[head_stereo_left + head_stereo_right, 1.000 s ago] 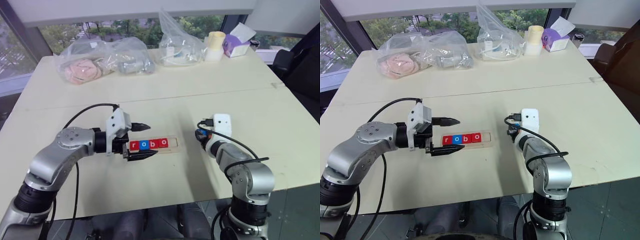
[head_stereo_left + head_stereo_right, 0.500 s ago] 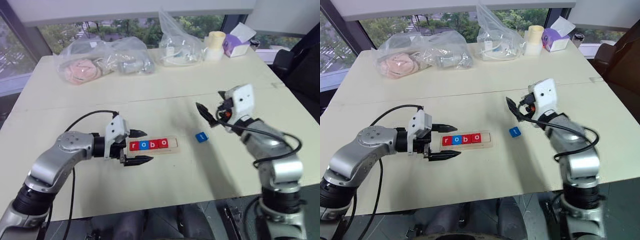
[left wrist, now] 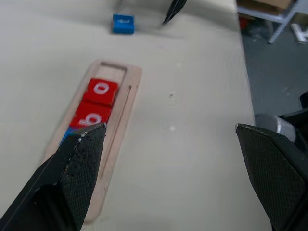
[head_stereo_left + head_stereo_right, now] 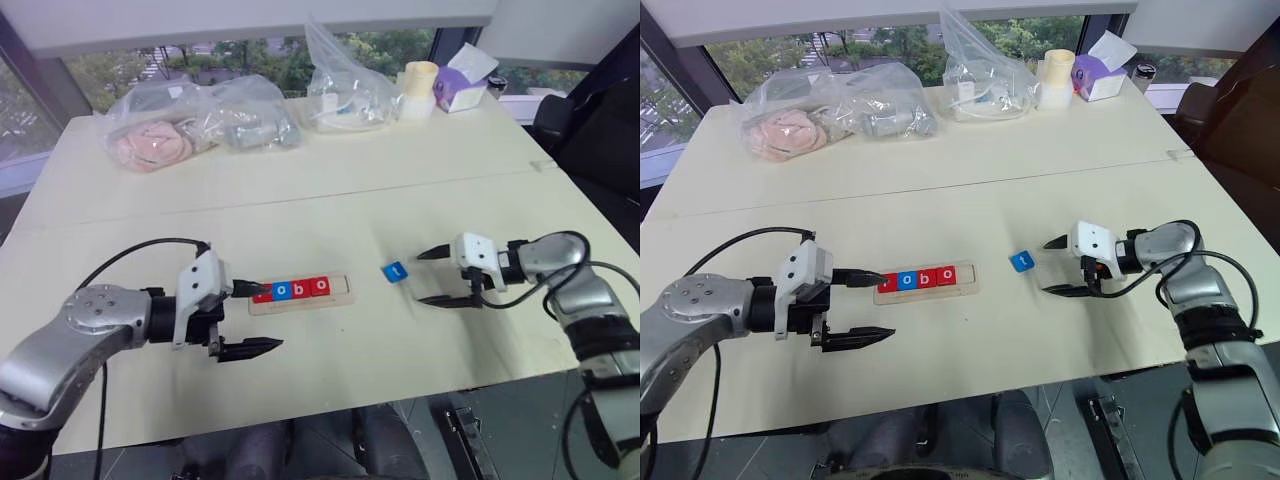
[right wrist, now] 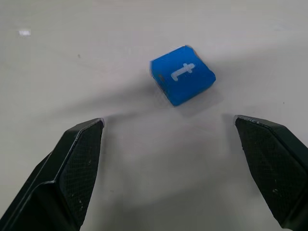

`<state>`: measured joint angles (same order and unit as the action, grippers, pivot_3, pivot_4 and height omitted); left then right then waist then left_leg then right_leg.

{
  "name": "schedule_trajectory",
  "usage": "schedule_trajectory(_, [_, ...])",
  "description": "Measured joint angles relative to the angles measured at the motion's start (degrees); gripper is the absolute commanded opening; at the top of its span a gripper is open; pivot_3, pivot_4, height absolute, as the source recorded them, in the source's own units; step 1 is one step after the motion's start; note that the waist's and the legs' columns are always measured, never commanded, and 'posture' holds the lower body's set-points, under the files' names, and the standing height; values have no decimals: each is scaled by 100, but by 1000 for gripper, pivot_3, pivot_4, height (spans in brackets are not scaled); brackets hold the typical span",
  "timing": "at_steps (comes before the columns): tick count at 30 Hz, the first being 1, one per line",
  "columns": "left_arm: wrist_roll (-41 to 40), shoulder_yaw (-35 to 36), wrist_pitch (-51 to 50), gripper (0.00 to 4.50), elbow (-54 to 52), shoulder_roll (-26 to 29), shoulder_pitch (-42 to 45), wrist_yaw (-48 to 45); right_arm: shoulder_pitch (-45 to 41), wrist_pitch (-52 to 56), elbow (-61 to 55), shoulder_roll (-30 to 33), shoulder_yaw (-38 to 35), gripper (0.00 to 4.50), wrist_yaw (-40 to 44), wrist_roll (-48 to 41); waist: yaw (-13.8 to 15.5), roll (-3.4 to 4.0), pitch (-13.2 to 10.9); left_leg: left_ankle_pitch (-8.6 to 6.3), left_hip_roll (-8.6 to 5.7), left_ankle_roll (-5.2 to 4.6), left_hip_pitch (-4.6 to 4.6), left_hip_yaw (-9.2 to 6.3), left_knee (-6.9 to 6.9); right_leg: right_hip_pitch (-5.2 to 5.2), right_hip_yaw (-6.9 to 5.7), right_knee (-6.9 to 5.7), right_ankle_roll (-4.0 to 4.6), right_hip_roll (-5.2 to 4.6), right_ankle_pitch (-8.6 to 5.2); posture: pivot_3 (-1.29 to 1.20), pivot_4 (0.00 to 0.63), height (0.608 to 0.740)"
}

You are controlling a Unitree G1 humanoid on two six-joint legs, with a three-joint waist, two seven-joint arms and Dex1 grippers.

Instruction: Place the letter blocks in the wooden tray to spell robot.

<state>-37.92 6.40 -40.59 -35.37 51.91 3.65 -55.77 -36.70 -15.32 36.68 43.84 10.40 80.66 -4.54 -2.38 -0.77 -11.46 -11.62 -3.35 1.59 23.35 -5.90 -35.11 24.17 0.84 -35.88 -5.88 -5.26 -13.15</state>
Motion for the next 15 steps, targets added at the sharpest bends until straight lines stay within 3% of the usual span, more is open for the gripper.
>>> schedule_trajectory(9, [-113, 208, -136, 4500, -305, 34, -306, 252, -906, -685, 1400, -515, 175, 4443, 504, 264, 3, -1, 0, 0, 0, 2, -2, 1, -3, 0, 3, -3, 2, 2, 2, 0, 150, 740])
schedule_trajectory(12, [-136, 245, -145, 4500, -320, 44, -352, 318, -1080, -923, 1702, -636, 202, 3628, 635, 359, -1, -1, 0, 1, 0, 2, -3, 1, -2, 0, 4, -4, 2, 2, 2, 0, 150, 740])
schedule_trajectory(15, [-139, 248, -158, 4500, -375, 51, -403, 371, -1165, -1166, 1897, -747, 253, 2246, 787, 424, -19, -1, 1, 1, 5, 2, -9, 4, -1, -1, 9, -8, 7, 11, 5, 0, 150, 740])
